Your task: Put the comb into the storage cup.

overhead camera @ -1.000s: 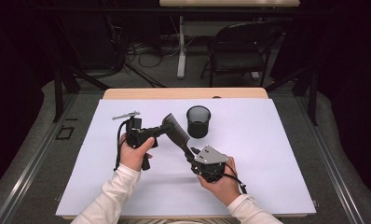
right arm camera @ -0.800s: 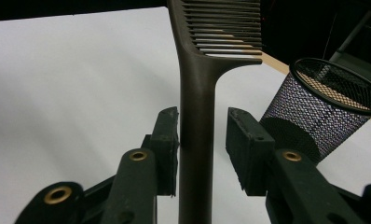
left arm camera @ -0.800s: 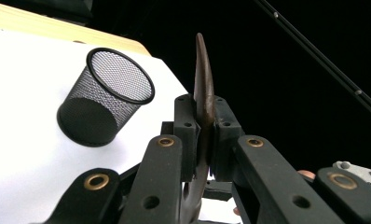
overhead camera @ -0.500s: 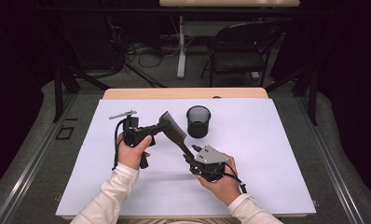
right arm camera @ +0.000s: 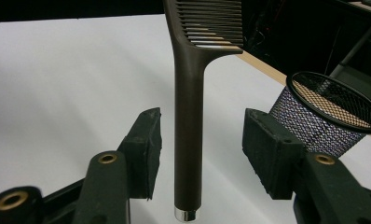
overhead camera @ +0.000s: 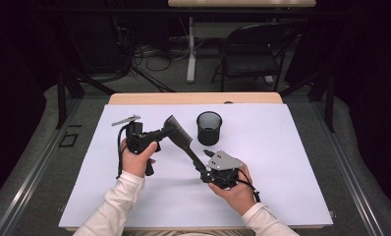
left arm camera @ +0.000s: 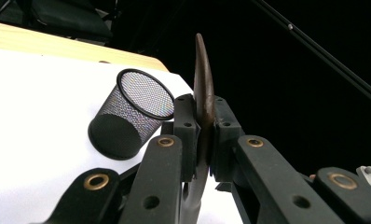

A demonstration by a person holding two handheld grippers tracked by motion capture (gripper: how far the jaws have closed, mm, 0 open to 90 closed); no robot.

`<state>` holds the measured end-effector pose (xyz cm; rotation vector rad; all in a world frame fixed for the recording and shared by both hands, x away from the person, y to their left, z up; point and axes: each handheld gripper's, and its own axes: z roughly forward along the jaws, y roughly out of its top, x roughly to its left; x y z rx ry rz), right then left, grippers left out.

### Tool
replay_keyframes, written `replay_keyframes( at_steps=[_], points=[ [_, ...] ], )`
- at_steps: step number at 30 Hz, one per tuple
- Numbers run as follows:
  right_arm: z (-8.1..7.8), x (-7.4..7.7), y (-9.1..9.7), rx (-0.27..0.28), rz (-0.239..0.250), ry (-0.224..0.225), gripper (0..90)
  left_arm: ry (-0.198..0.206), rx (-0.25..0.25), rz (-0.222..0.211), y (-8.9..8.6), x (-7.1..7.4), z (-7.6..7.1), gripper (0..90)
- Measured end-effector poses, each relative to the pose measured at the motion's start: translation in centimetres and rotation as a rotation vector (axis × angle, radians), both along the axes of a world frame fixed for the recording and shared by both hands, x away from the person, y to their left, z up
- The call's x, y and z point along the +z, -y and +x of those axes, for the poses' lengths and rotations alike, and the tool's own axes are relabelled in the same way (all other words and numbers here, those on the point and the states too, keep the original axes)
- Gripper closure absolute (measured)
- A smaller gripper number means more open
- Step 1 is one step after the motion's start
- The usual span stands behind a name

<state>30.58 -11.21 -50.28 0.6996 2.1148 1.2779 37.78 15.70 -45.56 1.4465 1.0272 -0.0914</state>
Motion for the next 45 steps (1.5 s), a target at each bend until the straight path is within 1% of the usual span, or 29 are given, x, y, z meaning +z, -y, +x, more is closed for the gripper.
replay_keyframes(
  at_steps=[5,12,15,16,17,20,24,28,35,40,45],
  points=[
    [0.2,0.1,0.3,0.004,0.014,-0.009,47.3,0.01,0.009,0.001,-0.2,0.1,0.0,84.1],
    [0.5,0.3,0.6,0.009,0.024,0.003,45.5,0.017,0.021,-0.002,-0.6,0.2,0.0,84.1],
    [0.6,0.4,0.8,0.007,0.029,-0.005,45.3,0.019,0.025,-0.006,-0.6,0.3,0.0,84.1],
    [0.7,0.4,0.8,0.008,0.032,-0.008,45.0,0.022,0.026,-0.001,-0.7,0.3,0.0,84.1],
    [0.7,0.4,0.9,0.002,0.036,-0.016,44.3,0.025,0.028,-0.003,-0.7,0.3,0.0,84.1],
    [0.8,0.4,1.1,-0.017,0.048,-0.015,39.5,0.027,0.034,-0.007,-0.8,0.3,0.0,84.1],
    [0.9,0.6,1.4,-0.03,0.063,-0.025,36.5,0.029,0.037,-0.005,-1.0,0.4,0.0,84.0],
    [1.1,0.7,1.7,-0.039,0.079,-0.037,30.6,0.028,0.04,-0.005,-1.1,0.4,0.1,84.1],
    [1.2,0.8,2.0,-0.043,0.089,-0.057,23.0,0.037,0.046,-0.001,-1.3,0.5,0.1,84.1],
    [1.2,0.7,1.8,-0.038,0.086,-0.059,19.9,0.04,0.053,-0.003,-1.4,0.5,0.1,84.1],
    [1.3,0.6,1.7,-0.051,0.093,-0.068,17.4,0.047,0.062,0.012,-1.5,0.5,0.1,84.1]
  ],
)
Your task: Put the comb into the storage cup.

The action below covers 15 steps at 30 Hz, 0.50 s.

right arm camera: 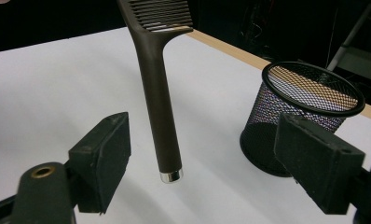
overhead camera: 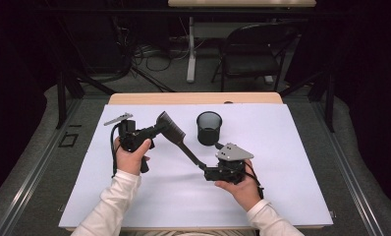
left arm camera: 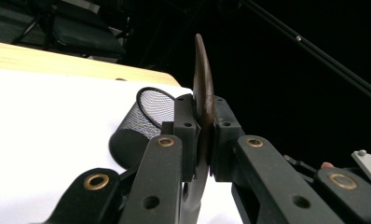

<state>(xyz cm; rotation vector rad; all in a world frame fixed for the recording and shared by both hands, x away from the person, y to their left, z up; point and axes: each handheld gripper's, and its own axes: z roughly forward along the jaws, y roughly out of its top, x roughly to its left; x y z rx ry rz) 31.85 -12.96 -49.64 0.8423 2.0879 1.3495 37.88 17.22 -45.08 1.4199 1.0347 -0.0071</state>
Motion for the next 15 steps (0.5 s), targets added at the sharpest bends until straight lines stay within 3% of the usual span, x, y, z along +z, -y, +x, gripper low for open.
replay_keyframes(
  at_steps=[7,15],
  points=[
    [0.02,-0.05,-0.11,-0.01,-0.001,0.009,14.3,0.015,0.01,0.006,-0.08,0.08,-0.06,84.1],
    [-0.05,-0.02,-0.21,0.004,-0.007,0.007,7.6,0.06,0.03,0.031,0.06,0.3,-0.26,84.1]
  ],
)
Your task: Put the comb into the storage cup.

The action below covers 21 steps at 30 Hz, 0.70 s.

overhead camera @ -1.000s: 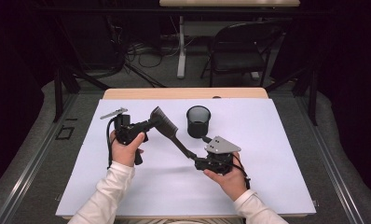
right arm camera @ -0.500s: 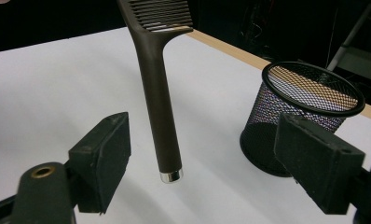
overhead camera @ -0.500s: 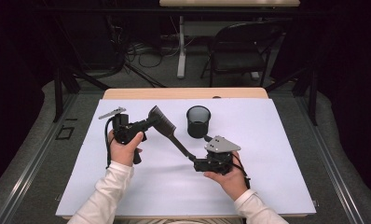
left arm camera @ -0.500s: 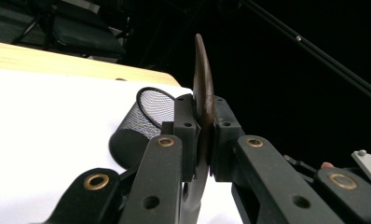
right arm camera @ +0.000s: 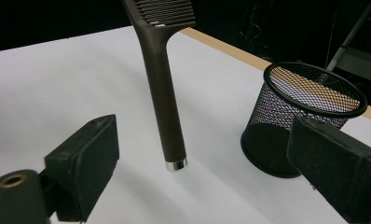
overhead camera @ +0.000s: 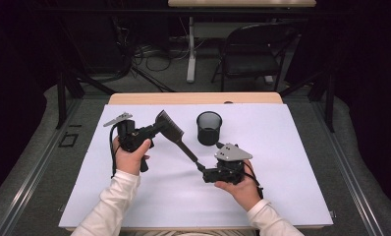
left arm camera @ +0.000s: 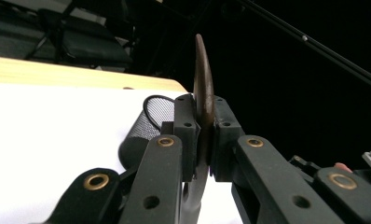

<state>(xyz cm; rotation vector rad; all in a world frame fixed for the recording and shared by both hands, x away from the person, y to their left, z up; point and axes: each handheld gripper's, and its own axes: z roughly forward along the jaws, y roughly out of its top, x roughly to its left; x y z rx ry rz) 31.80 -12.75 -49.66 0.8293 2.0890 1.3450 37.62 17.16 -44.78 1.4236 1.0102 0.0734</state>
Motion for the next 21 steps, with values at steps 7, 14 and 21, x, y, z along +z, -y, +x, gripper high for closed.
replay_keyframes(
  at_steps=[7,14,21],
  points=[
    [0.1,0.3,0.3,0.004,0.01,-0.017,6.0,0.021,0.012,-0.001,0.1,0.5,0.1,84.1],
    [0.1,0.5,0.4,0.005,0.023,-0.031,3.9,0.035,0.02,-0.006,0.0,1.1,0.3,84.1],
    [0.1,0.5,0.4,0.019,0.021,-0.044,0.0,0.044,0.024,0.018,0.4,1.8,0.8,84.1]
  ],
)
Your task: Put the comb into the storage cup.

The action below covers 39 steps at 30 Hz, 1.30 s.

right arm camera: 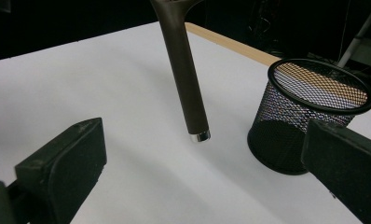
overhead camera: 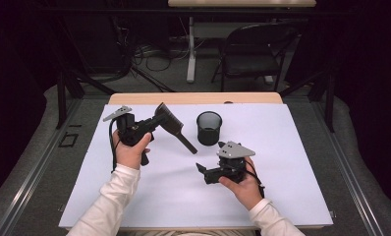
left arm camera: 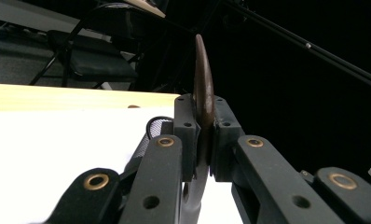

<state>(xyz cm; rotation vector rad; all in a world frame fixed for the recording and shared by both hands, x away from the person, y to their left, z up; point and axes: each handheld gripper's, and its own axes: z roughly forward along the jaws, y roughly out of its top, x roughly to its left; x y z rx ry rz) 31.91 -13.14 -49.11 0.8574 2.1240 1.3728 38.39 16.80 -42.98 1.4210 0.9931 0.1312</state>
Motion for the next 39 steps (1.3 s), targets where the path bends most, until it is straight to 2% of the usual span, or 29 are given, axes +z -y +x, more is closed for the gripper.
replay_keyframes(
  at_steps=[4,10,25,33,39],
  points=[
    [-0.1,0.1,0.0,0.004,0.003,0.0,0.0,0.004,0.0,0.003,0.1,0.4,0.2,84.1],
    [0.0,-0.1,0.0,-0.035,-0.003,0.025,0.0,0.006,0.005,0.019,0.3,1.0,0.5,84.1],
    [0.4,-0.2,0.4,-0.071,-0.004,0.008,0.0,0.022,0.012,0.043,0.8,2.8,1.4,84.1],
    [0.7,-0.3,0.5,-0.066,0.012,-0.015,0.0,0.032,0.021,0.052,1.3,4.1,1.8,84.1],
    [0.6,-0.2,0.5,-0.059,0.007,-0.014,0.0,0.034,0.029,0.047,1.6,4.9,2.3,84.1]
  ],
)
